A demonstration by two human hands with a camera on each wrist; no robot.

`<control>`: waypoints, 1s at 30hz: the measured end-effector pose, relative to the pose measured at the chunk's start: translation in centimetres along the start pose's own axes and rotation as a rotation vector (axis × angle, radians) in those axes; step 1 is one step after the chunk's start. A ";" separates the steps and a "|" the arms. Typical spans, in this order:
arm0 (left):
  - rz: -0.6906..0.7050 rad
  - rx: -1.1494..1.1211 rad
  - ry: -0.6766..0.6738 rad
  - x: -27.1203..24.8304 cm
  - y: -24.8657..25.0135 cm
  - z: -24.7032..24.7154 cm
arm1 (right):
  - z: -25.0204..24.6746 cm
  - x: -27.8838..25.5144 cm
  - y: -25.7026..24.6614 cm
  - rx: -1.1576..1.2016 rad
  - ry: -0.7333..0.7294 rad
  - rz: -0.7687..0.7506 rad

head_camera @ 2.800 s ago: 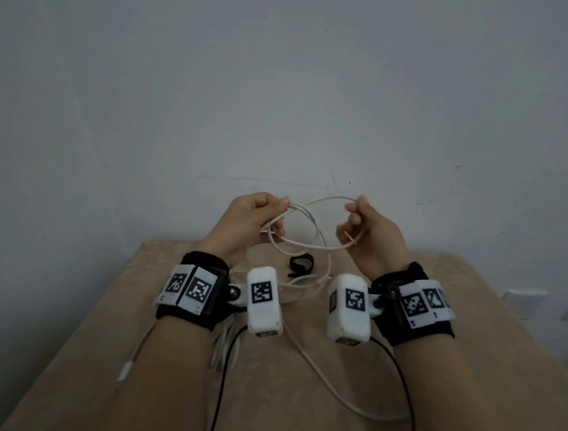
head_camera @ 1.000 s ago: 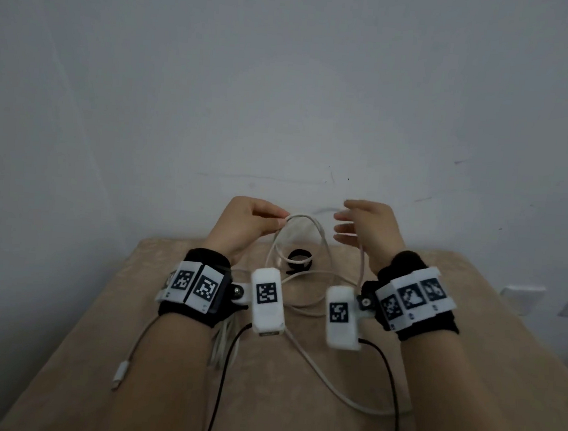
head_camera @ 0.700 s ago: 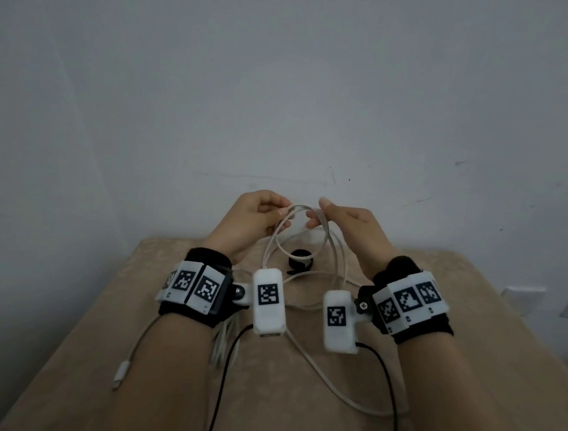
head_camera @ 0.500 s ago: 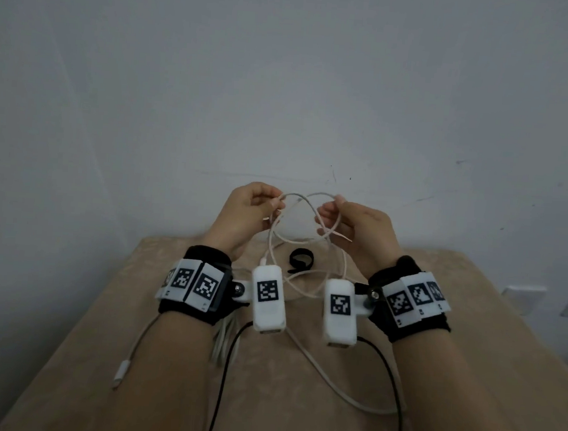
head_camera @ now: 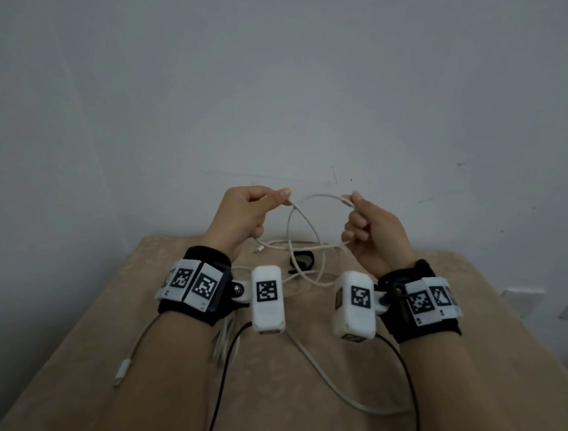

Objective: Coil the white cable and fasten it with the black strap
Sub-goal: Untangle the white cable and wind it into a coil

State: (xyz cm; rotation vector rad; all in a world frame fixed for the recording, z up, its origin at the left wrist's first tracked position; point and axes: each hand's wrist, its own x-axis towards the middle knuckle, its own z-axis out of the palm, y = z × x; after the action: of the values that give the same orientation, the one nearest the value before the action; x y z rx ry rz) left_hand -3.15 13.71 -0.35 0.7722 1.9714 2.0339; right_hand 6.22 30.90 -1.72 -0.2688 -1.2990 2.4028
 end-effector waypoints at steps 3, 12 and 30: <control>-0.034 0.089 -0.021 -0.2 0.0 0.0 | -0.2 0.1 -0.3 0.098 0.012 -0.055; 0.027 0.269 -0.122 -1.7 1.6 1.3 | 1.1 -0.9 -0.8 -0.449 -0.085 -0.079; 0.007 0.141 -0.017 -0.7 0.8 -0.3 | -1.3 0.3 -1.1 0.140 0.127 -0.013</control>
State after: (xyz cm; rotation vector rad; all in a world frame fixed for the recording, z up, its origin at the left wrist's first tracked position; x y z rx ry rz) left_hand -2.52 13.06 0.29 0.8235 2.1238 1.9014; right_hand 6.73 32.59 -1.50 -0.3653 -1.0685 2.4091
